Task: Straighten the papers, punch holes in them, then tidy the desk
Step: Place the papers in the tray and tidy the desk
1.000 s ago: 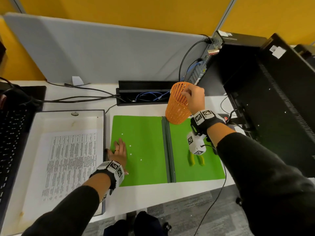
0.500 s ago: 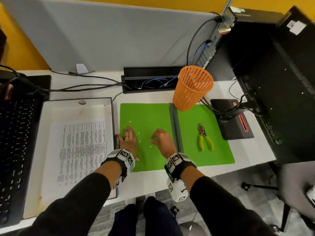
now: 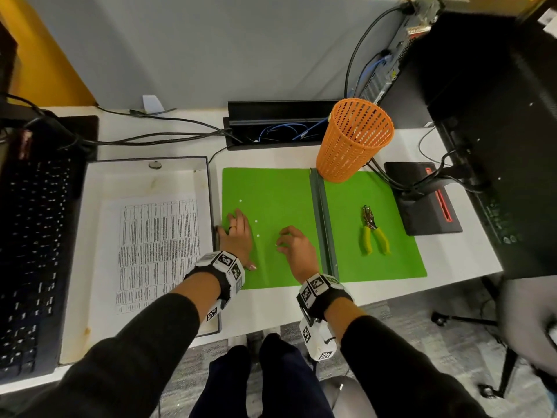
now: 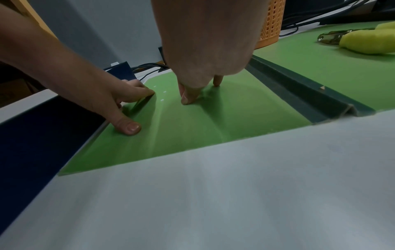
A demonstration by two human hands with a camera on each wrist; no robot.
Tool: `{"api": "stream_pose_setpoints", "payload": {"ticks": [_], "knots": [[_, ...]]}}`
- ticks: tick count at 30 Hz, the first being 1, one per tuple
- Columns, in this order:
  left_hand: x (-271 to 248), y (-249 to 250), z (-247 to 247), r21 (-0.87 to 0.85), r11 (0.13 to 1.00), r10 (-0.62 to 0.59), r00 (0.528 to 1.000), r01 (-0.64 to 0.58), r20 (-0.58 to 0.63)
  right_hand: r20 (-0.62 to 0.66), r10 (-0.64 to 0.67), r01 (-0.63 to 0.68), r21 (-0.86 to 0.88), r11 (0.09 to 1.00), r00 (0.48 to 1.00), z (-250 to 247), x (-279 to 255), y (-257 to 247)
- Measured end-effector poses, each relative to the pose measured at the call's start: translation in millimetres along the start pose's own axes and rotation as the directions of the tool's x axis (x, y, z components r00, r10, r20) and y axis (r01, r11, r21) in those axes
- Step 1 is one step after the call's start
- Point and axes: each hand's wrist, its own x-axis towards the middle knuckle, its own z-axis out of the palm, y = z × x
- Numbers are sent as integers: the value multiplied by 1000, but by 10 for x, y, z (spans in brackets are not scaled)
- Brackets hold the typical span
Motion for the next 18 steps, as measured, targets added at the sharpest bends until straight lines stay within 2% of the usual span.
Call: {"api": "stream_pose_setpoints", "payload": {"ticks": [7, 18], "knots": [[26, 31, -7, 14, 1000, -23, 1000, 23, 11, -52, 3, -5, -41, 999, 999, 90, 65, -2], [22, 14, -7, 14, 1000, -14, 1000, 13, 21, -13, -67, 62, -248, 967, 998, 181, 67, -66]]}}
